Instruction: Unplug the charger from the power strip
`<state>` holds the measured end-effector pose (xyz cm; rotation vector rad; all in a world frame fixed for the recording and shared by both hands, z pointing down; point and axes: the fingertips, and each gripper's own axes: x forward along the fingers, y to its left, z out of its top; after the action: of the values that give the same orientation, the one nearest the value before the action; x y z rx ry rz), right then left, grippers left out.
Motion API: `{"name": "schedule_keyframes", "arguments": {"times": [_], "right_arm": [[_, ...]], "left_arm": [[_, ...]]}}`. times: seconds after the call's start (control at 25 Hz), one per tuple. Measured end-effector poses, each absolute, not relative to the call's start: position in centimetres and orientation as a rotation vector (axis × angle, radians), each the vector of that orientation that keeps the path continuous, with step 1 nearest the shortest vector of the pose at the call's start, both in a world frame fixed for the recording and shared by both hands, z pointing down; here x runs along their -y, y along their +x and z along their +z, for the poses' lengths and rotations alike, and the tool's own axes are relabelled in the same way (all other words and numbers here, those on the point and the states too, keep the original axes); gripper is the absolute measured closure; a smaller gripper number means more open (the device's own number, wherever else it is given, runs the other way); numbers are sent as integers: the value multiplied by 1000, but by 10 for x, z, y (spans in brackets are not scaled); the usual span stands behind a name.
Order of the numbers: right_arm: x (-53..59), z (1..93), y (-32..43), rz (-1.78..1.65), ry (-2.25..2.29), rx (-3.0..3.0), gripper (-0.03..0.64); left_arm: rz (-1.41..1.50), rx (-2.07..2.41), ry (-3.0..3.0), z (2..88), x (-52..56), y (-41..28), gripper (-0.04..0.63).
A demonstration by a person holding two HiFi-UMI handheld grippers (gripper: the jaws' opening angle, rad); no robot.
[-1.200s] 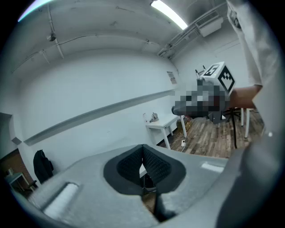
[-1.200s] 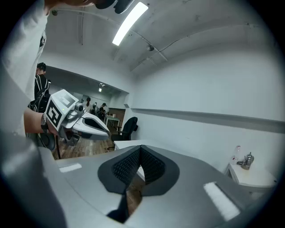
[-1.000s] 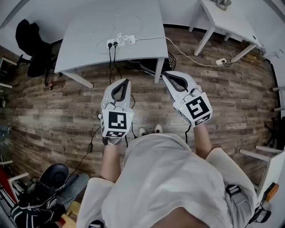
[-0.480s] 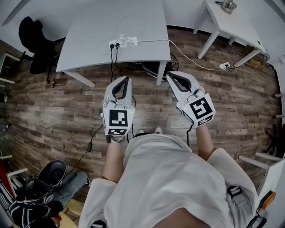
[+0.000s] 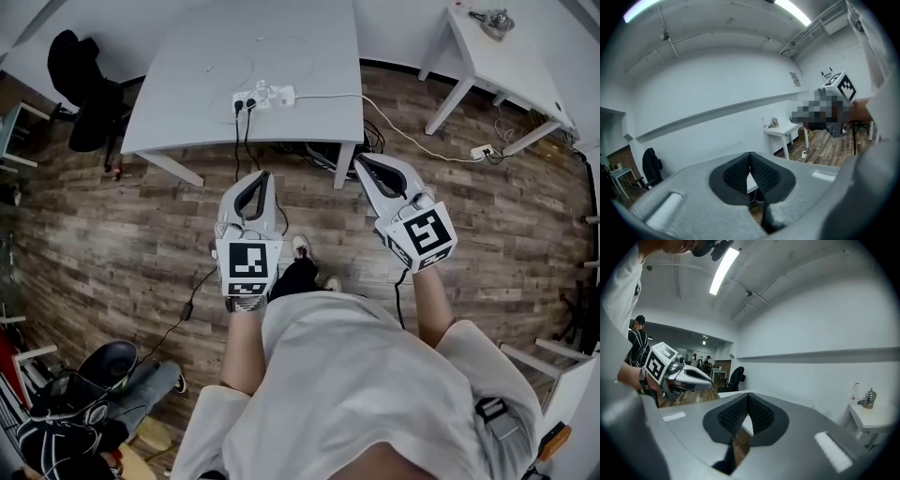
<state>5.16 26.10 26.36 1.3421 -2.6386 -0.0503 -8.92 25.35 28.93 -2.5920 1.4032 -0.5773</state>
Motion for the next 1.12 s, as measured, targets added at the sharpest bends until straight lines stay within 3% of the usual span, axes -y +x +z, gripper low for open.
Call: {"name": "schedule_keyframes", "arguments": {"times": [0.96,1.12], "right_arm": [[-31,301,7,10,1271,2585,615],[-9,312,5,11,1261,2559,614]], "left_arm": [[-719,-1437,-2717,370,-34,-118,589],[-783,-1396,-2765,390,-14,-116,556]]}}
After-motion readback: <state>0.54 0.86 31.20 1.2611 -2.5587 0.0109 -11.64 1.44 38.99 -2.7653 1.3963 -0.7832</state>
